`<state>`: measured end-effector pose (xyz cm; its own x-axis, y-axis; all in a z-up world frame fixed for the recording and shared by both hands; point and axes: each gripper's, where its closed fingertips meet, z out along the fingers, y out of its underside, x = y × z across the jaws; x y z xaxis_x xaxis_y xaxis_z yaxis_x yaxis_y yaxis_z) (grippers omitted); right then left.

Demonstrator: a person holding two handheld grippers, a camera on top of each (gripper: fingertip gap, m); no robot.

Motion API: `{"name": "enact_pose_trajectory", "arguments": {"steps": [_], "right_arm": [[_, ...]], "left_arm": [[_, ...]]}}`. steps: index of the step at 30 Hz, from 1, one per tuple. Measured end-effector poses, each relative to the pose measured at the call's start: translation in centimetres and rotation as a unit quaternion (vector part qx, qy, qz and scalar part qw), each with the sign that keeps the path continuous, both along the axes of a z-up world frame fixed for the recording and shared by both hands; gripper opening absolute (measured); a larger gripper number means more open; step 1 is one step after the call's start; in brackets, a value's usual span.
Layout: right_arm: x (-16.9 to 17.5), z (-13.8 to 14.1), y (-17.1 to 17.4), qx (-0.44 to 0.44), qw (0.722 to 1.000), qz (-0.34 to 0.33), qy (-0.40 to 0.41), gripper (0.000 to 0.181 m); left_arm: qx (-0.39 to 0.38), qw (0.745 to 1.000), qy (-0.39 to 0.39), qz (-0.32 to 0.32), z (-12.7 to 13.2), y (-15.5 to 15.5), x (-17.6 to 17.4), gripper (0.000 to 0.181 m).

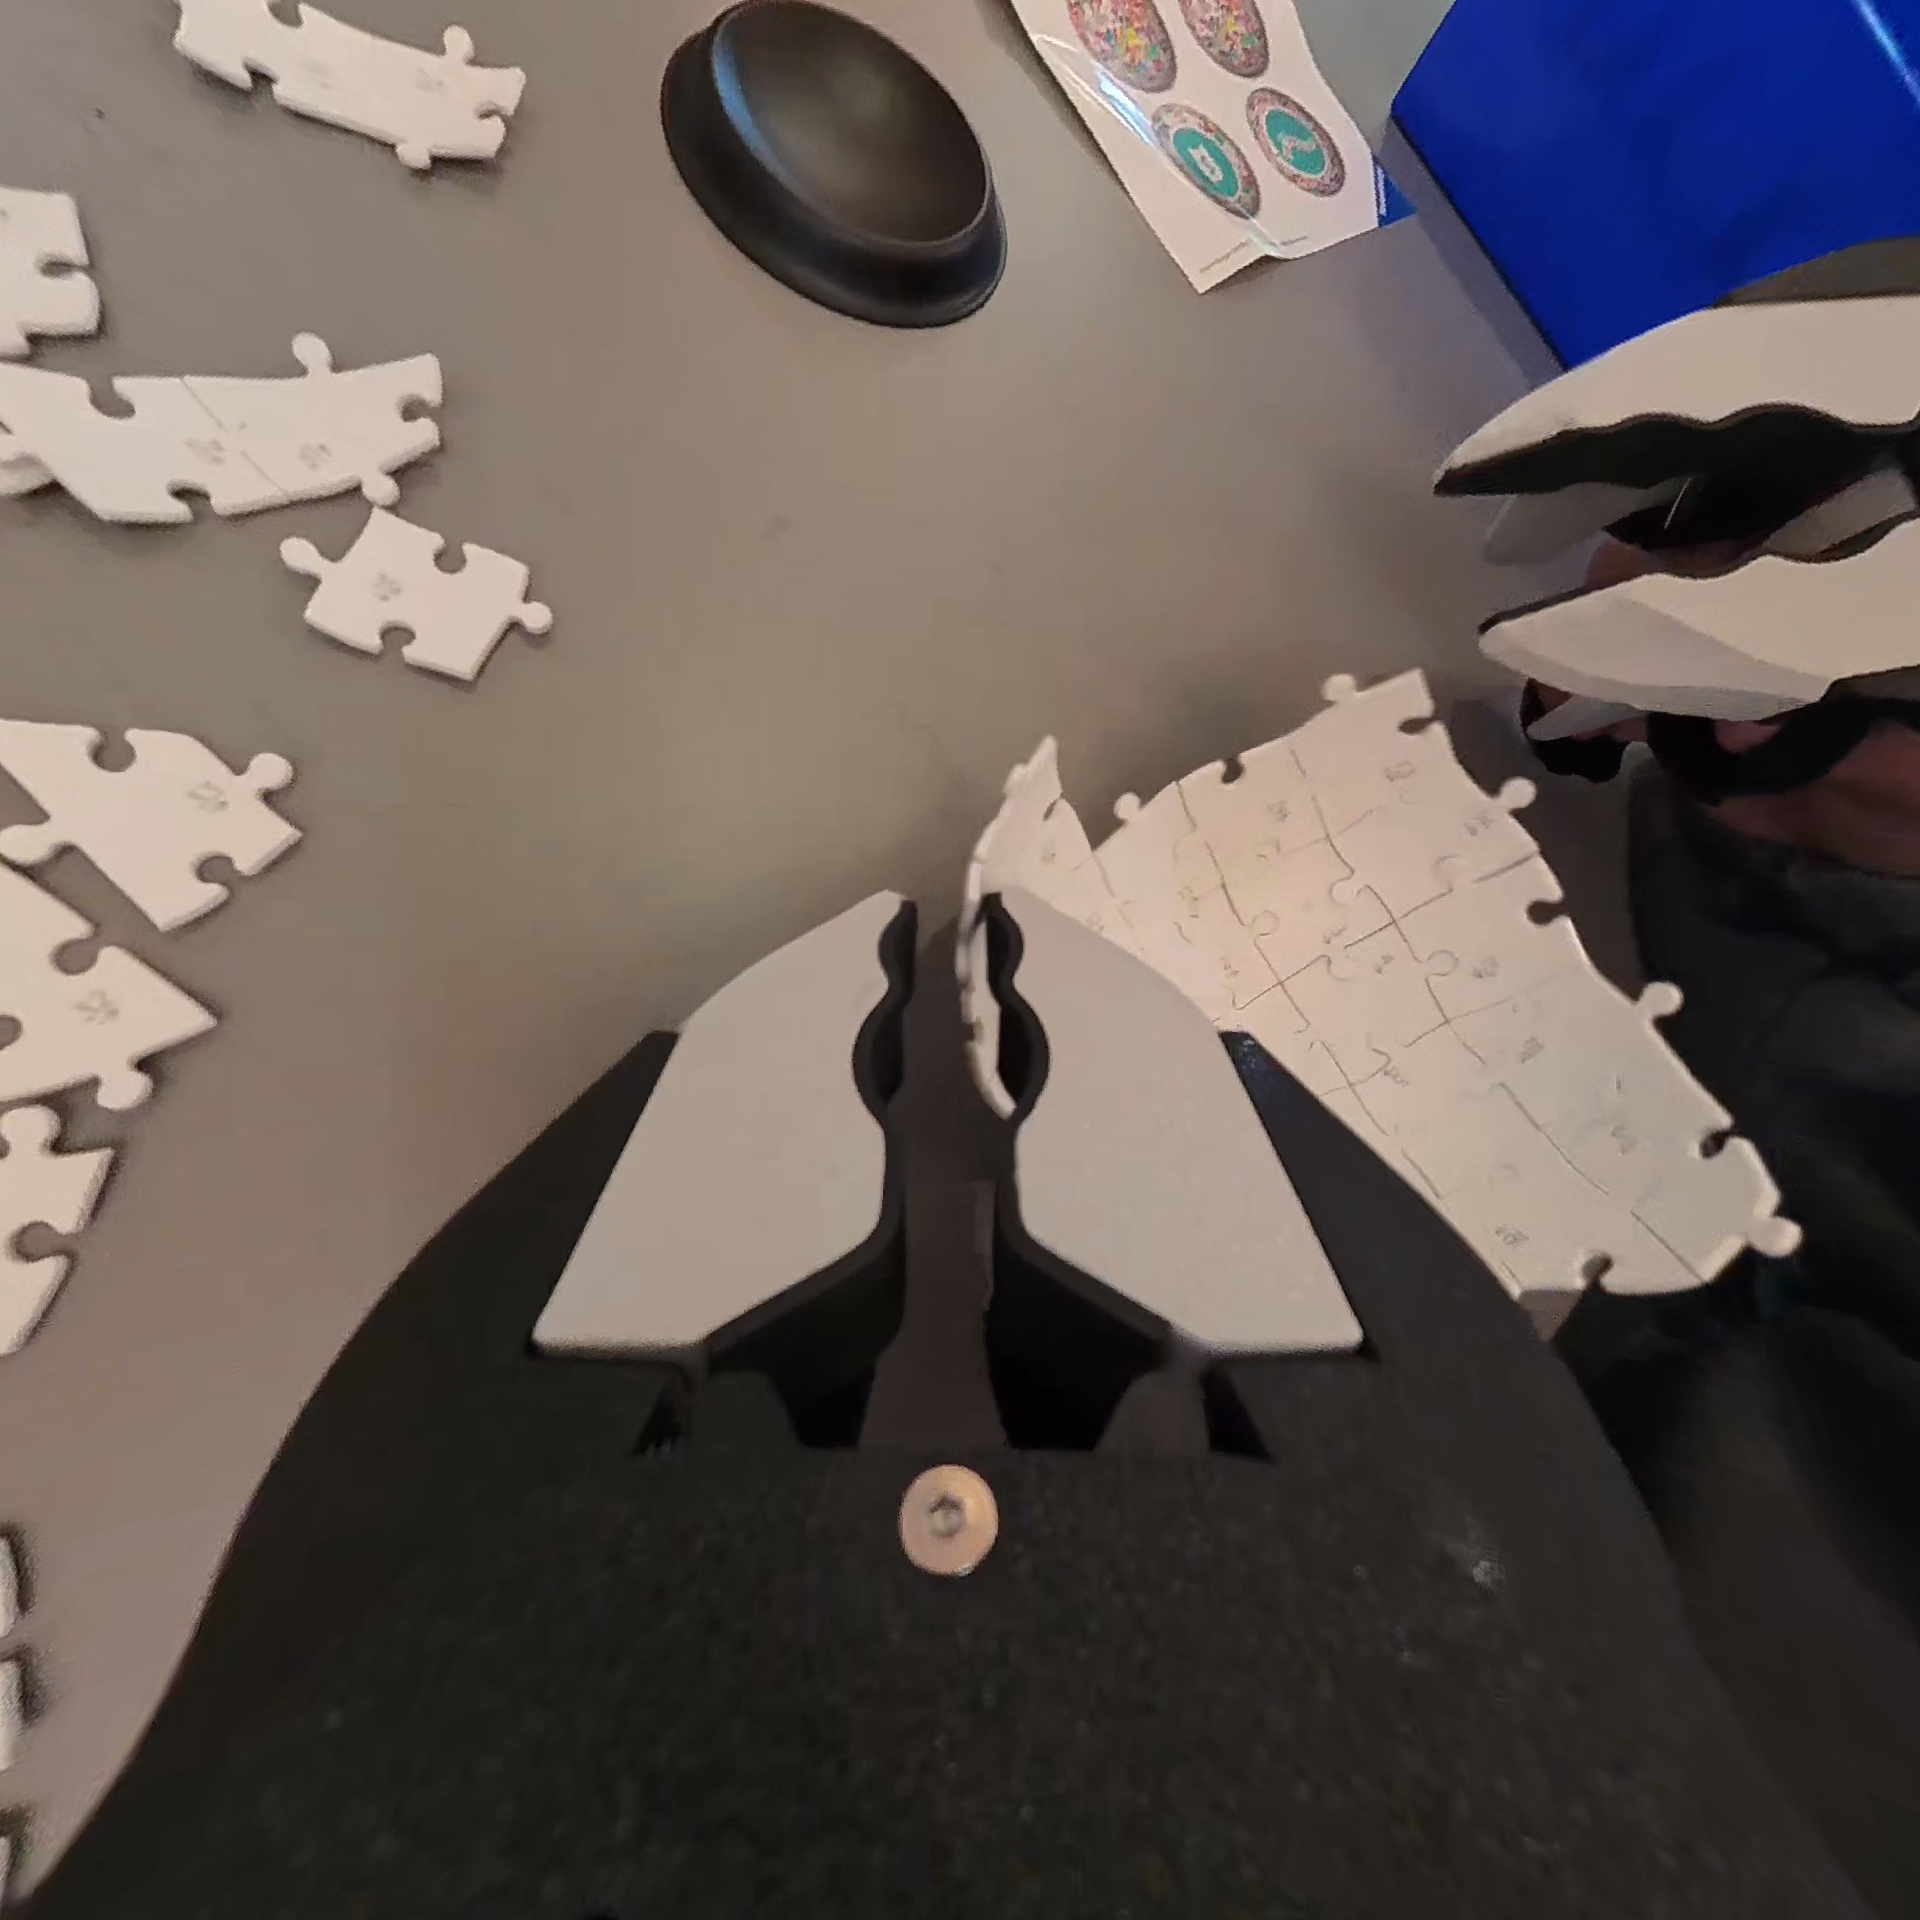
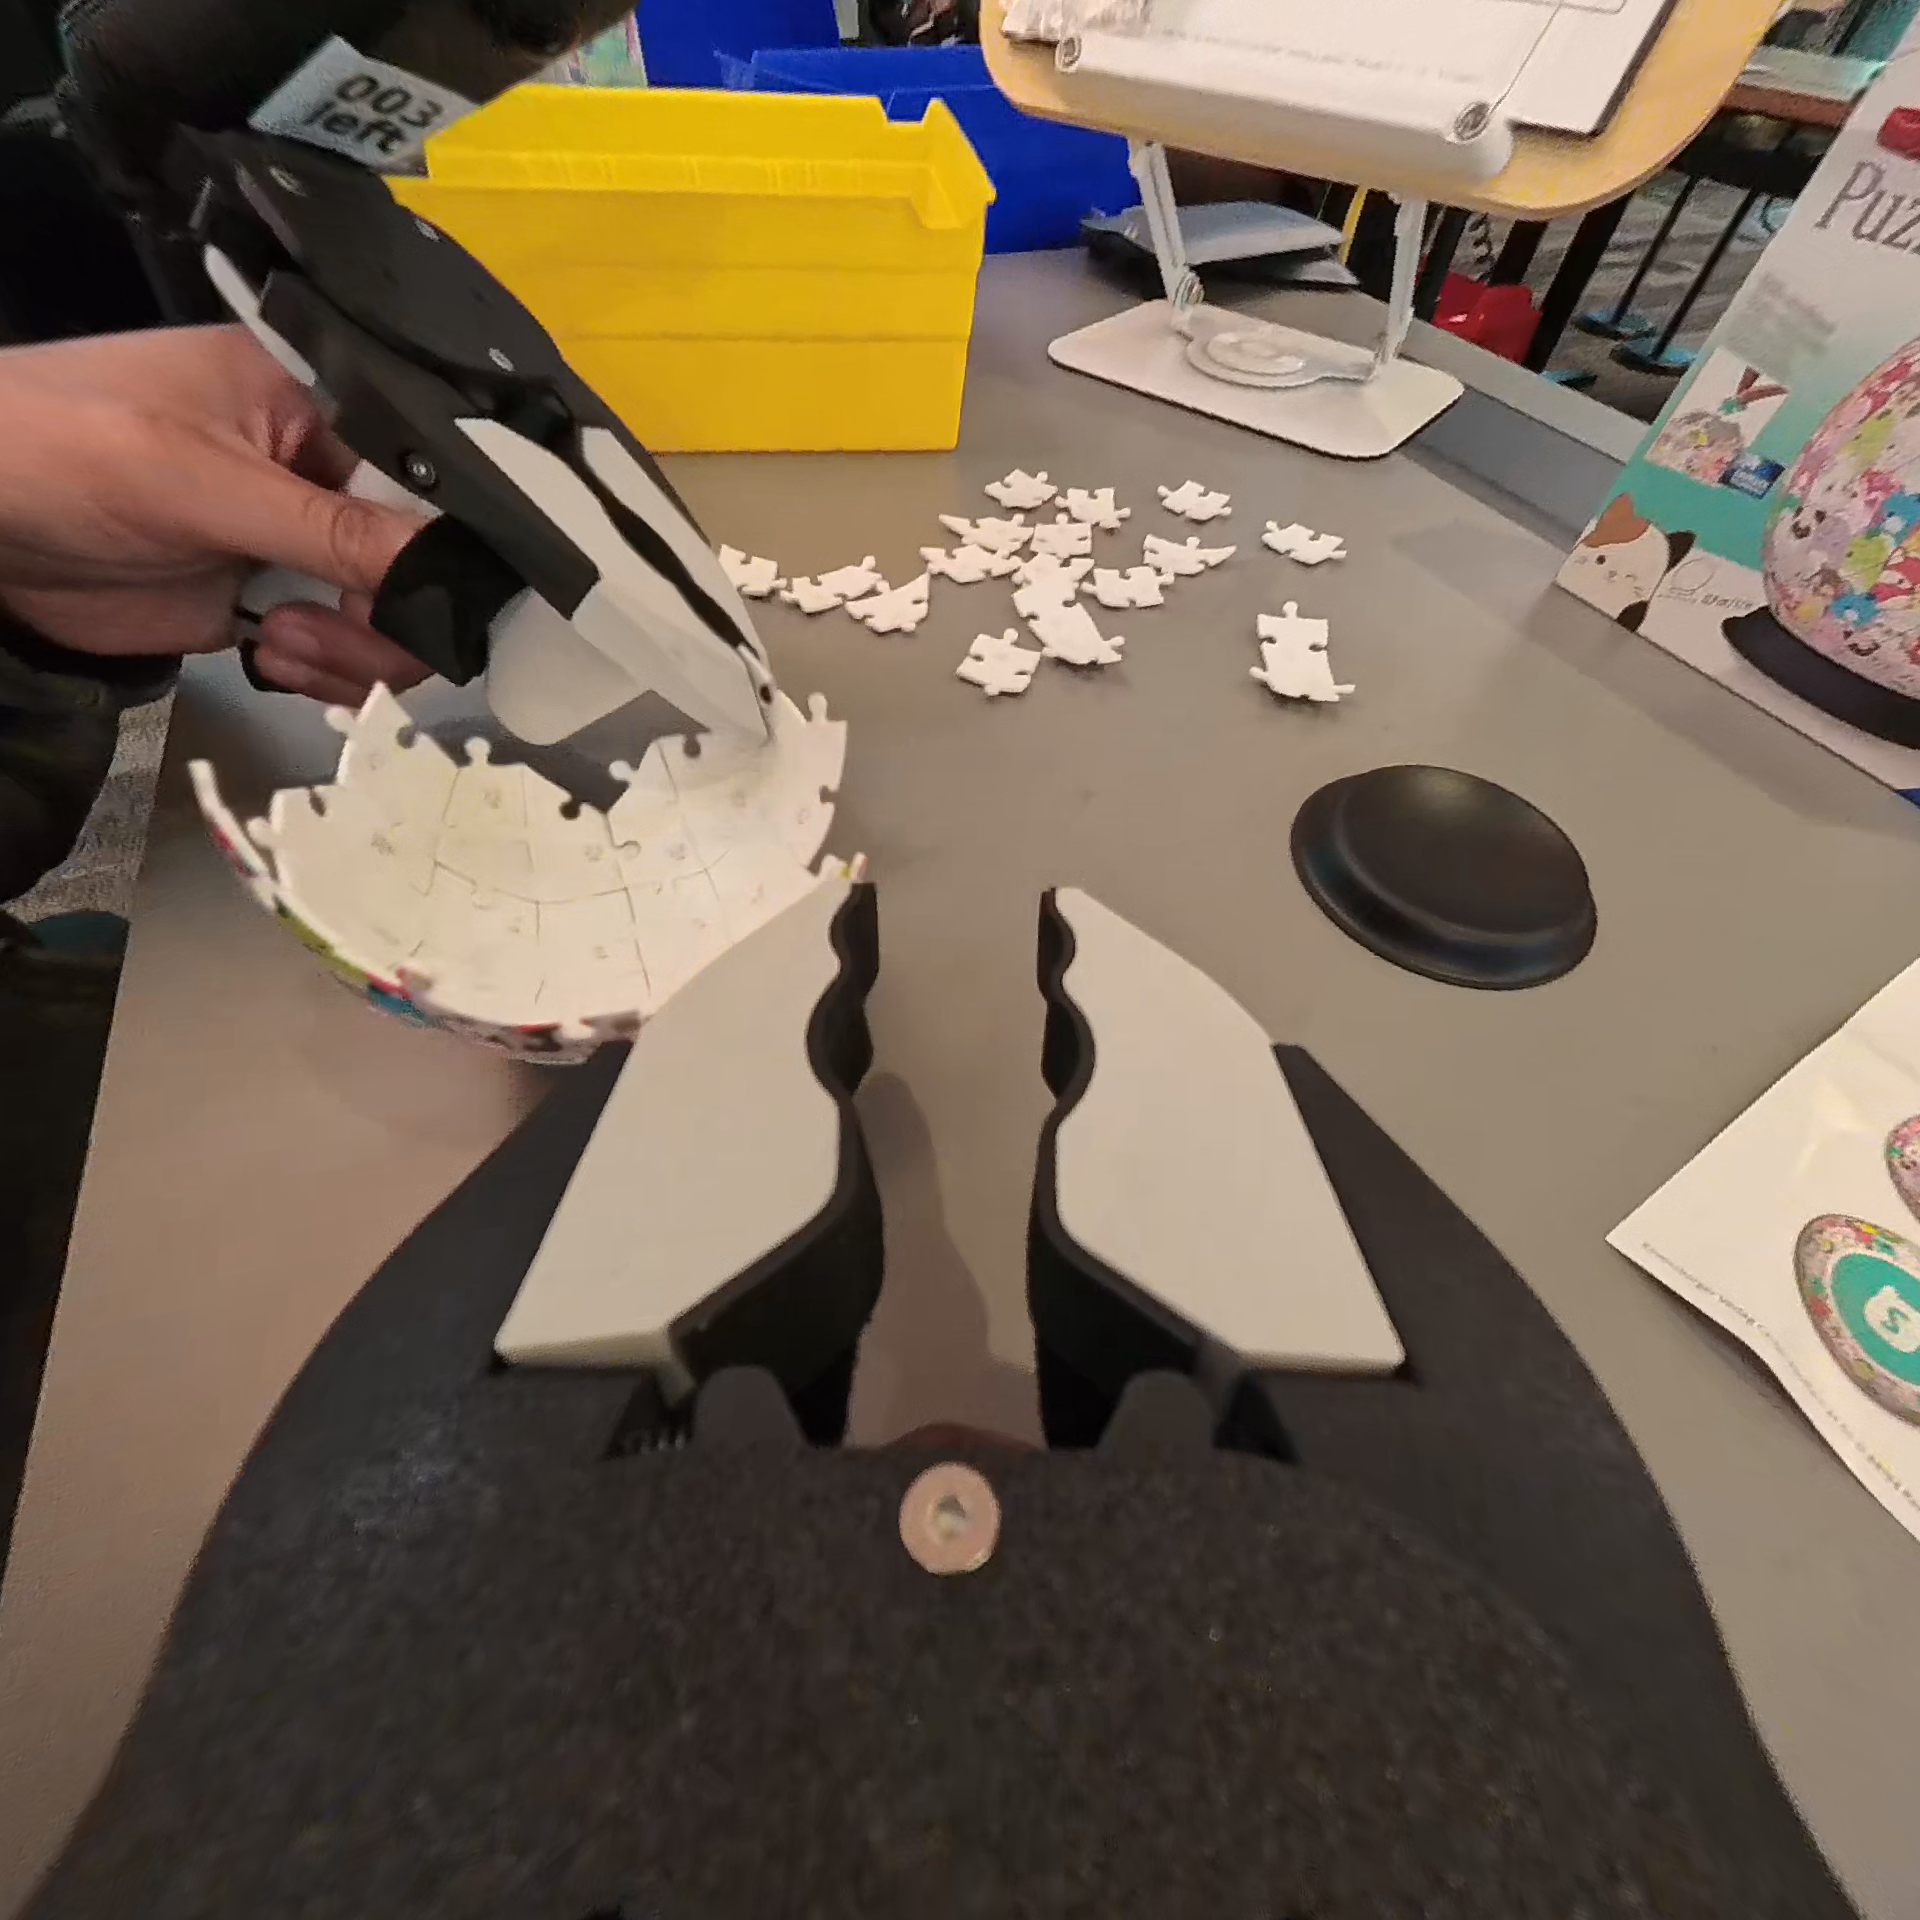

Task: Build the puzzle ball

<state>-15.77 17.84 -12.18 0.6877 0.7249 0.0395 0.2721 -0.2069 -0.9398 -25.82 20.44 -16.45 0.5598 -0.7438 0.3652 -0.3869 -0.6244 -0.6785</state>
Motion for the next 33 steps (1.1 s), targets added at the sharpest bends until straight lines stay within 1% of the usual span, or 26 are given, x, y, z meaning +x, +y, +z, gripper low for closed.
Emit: {"name": "enact_pose_trajectory", "arguments": {"steps": [5,10,13,16,20,22,23,25,27,28,29,30,31,33], "right_arm": [[-0.8,-0.1,-0.6,-0.008,1.000,0.017,-0.006,0.029],[-1.3,0.5,-1.2,0.001,1.000,0.025,-0.010,0.029],[-1.5,1.2,-1.6,0.002,1.000,0.029,0.004,0.029],[-1.9,1.6,-2.0,0.004,0.999,0.035,0.016,0.029],[-3.0,1.0,-2.3,-0.006,0.999,0.050,0.007,0.029],[-3.4,1.3,-2.4,0.000,0.999,0.050,0.002,0.029],[-3.8,1.8,-2.5,0.006,0.998,0.055,0.008,0.029],[-4.3,2.8,-2.8,0.021,0.998,0.062,0.021,0.029],[-4.3,3.1,-3.1,0.030,0.997,0.064,0.020,0.029],[-4.2,3.0,-3.1,0.032,0.998,0.060,0.012,0.029],[-3.9,3.0,-3.1,0.035,0.998,0.055,0.007,0.029],[-3.8,3.1,-3.2,0.038,0.998,0.051,0.008,0.029],[-3.6,3.1,-3.3,0.039,0.998,0.049,0.010,0.029],[-3.0,2.6,-3.7,0.034,0.999,0.032,0.011,0.029]], "left_arm": [[-0.017,1.000,-0.008,0.003,-0.5,-0.1,-0.3,0.015],[-0.007,1.000,-0.020,-0.002,0.8,-0.3,-0.3,0.019],[-0.001,0.999,-0.034,-0.003,2.1,-0.7,-0.6,0.021],[0.018,0.998,-0.056,0.002,4.1,-1.1,-1.5,0.021],[0.032,0.997,-0.066,0.005,5.9,-2.0,-2.8,0.023],[0.034,0.997,-0.074,0.005,7.3,-3.4,-4.2,0.026],[0.035,0.996,-0.082,0.004,8.5,-4.5,-5.2,0.027],[0.054,0.995,-0.082,0.020,11.0,-7.0,-8.7,0.030],[0.079,0.993,-0.064,0.055,12.8,-9.5,-13.4,0.031],[0.090,0.992,-0.050,0.078,13.2,-10.7,-16.0,0.031],[0.094,0.990,-0.032,0.100,13.0,-11.9,-18.6,0.033],[0.094,0.988,-0.010,0.120,12.2,-13.0,-21.0,0.036],[0.089,0.986,0.017,0.140,10.9,-14.0,-23.5,0.037],[0.083,0.977,0.071,0.185,7.2,-15.6,-28.1,0.038]]}}
